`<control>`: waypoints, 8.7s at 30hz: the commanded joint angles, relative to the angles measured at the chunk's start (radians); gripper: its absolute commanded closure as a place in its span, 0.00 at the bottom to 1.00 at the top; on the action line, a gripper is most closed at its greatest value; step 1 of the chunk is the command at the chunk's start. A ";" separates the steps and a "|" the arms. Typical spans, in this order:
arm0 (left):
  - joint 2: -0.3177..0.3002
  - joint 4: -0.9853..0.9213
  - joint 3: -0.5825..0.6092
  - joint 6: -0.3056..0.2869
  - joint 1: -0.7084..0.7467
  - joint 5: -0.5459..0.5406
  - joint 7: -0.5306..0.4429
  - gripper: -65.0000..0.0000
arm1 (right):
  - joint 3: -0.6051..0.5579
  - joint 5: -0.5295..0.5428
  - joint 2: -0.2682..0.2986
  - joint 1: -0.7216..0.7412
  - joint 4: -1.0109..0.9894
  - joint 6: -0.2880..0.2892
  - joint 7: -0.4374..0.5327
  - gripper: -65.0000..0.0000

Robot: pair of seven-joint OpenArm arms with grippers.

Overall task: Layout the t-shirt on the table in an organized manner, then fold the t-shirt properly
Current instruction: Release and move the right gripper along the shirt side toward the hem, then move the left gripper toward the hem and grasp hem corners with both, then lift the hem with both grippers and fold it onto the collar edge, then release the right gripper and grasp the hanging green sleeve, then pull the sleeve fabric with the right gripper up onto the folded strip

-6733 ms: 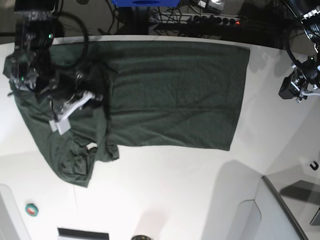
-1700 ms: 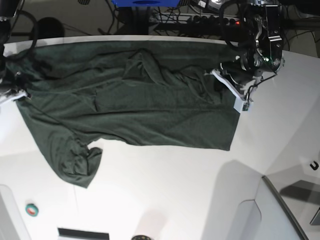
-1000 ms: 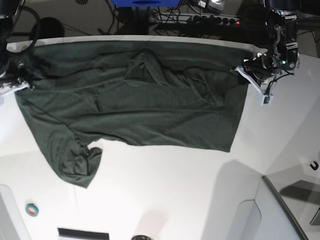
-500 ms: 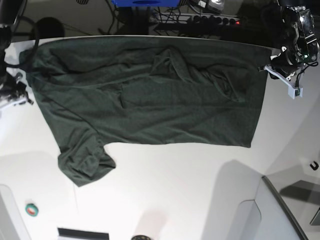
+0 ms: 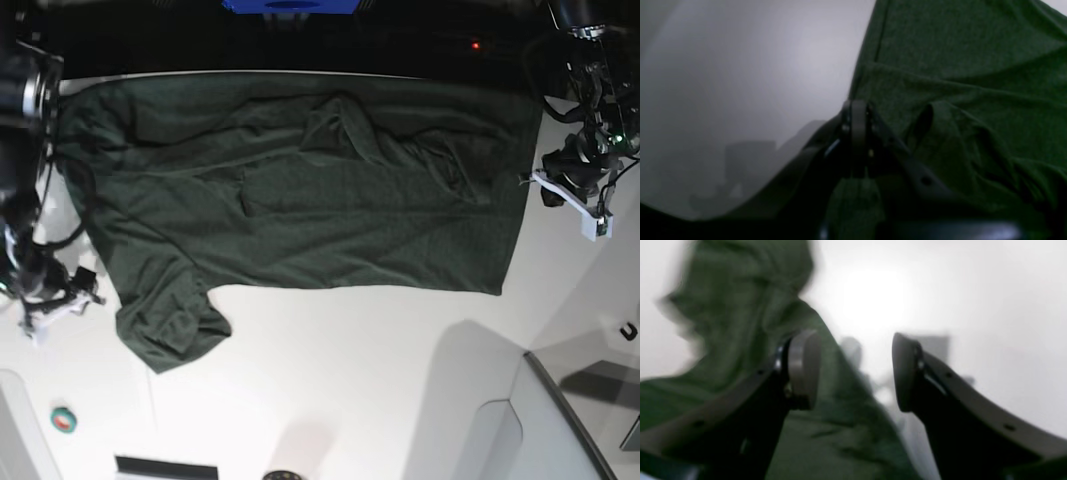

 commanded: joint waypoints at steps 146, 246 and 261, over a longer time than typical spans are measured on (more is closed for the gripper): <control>-0.055 -0.009 0.022 -0.002 -0.006 -0.116 -0.088 1.00 | 0.072 -0.030 -0.004 -0.577 0.708 0.145 0.072 0.99; -0.043 0.024 0.031 -0.002 0.060 -0.110 -0.088 1.00 | 0.318 -0.029 -0.079 -0.712 1.144 0.145 -0.409 1.00; -0.035 0.080 0.032 -0.002 0.164 -0.110 -0.088 1.00 | 0.351 -0.030 -0.109 -0.758 1.037 0.145 -0.401 1.00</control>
